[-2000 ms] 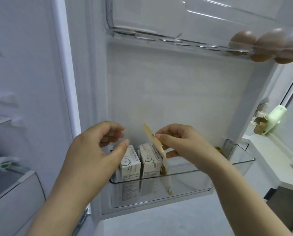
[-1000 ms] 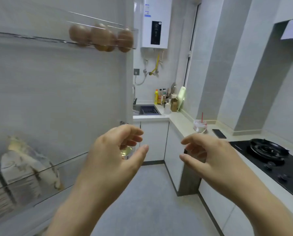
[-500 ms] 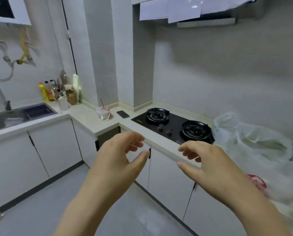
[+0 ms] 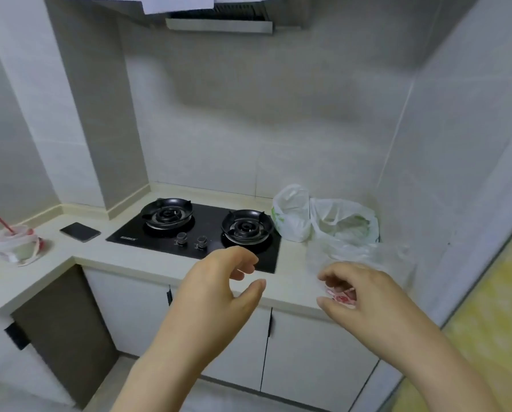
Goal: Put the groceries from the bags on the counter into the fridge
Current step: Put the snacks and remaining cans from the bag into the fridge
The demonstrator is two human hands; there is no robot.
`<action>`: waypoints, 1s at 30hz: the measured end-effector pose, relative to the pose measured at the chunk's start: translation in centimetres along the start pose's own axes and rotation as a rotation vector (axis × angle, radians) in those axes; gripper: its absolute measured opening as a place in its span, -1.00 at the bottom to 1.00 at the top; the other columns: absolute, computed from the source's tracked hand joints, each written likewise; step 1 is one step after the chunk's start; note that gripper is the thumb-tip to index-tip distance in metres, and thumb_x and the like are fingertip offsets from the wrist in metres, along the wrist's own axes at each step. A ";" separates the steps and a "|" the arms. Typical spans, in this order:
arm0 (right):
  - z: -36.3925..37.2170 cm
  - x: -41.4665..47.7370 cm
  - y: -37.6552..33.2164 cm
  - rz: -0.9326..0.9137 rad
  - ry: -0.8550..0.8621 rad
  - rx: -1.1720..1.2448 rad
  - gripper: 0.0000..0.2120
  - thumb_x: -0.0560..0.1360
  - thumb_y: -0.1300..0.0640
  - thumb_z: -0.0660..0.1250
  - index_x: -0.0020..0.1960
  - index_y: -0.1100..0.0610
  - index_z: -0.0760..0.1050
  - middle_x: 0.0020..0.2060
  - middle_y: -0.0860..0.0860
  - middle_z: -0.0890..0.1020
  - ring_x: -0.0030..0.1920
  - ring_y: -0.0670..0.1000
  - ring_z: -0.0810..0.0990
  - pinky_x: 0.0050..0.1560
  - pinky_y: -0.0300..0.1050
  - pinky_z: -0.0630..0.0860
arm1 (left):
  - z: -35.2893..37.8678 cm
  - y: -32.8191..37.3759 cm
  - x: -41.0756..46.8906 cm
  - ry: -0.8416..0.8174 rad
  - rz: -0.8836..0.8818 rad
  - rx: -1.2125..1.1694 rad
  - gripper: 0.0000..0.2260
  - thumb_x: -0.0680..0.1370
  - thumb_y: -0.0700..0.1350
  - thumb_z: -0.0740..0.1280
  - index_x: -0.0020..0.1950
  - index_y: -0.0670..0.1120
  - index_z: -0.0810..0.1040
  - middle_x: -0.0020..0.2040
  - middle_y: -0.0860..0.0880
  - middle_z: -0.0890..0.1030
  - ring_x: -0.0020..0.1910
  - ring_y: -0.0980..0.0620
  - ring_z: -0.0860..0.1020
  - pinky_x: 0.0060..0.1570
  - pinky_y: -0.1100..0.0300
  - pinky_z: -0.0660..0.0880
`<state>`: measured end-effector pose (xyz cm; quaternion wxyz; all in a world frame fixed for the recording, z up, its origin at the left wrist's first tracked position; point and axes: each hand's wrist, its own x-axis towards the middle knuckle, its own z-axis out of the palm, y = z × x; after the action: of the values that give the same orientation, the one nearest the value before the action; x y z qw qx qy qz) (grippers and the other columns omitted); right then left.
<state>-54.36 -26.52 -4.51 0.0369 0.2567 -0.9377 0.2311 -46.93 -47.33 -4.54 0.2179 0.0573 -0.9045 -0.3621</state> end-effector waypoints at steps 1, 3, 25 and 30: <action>0.2 0.4 0.5 0.024 0.005 -0.006 -0.74 0.47 -0.07 0.35 0.15 -0.14 0.49 -0.02 -0.26 0.54 0.03 -0.25 0.50 0.11 -0.25 0.46 | 0.6 -0.4 0.9 -0.028 0.010 -0.016 -0.82 0.49 0.02 0.37 0.08 0.16 0.53 -0.05 0.28 0.55 -0.01 0.34 0.50 0.04 0.26 0.51; 0.5 1.2 1.6 0.066 0.006 -0.018 -0.76 0.47 -0.07 0.34 0.13 -0.14 0.49 -0.03 -0.26 0.55 0.01 -0.26 0.50 0.08 -0.30 0.44 | 2.1 -0.9 2.7 -0.079 0.025 -0.045 -0.82 0.48 0.01 0.38 0.07 0.16 0.53 -0.05 0.27 0.56 -0.02 0.35 0.50 0.02 0.28 0.50; 0.6 15.6 21.0 0.363 0.019 0.124 -0.78 0.46 0.06 0.37 0.10 -0.07 0.53 -0.03 -0.15 0.58 -0.01 -0.21 0.54 0.09 -0.29 0.47 | 20.4 -0.3 22.0 -0.376 0.050 -0.032 -0.81 0.48 0.04 0.37 0.09 0.16 0.53 -0.06 0.27 0.57 -0.03 0.33 0.52 0.04 0.29 0.50; 2.2 19.4 24.1 0.412 0.045 0.218 -0.82 0.45 0.10 0.40 0.02 -0.11 0.54 -0.09 -0.17 0.60 -0.05 -0.24 0.56 0.02 -0.35 0.47 | 23.5 -1.6 26.8 -0.416 0.047 -0.046 -0.81 0.48 0.02 0.37 0.09 0.14 0.54 -0.04 0.26 0.57 -0.04 0.34 0.52 0.01 0.35 0.48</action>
<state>-83.09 -18.17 -12.82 -0.0182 0.0572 -0.9387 0.3393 -81.35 -40.71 -11.31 0.0361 -0.0448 -0.9226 -0.3814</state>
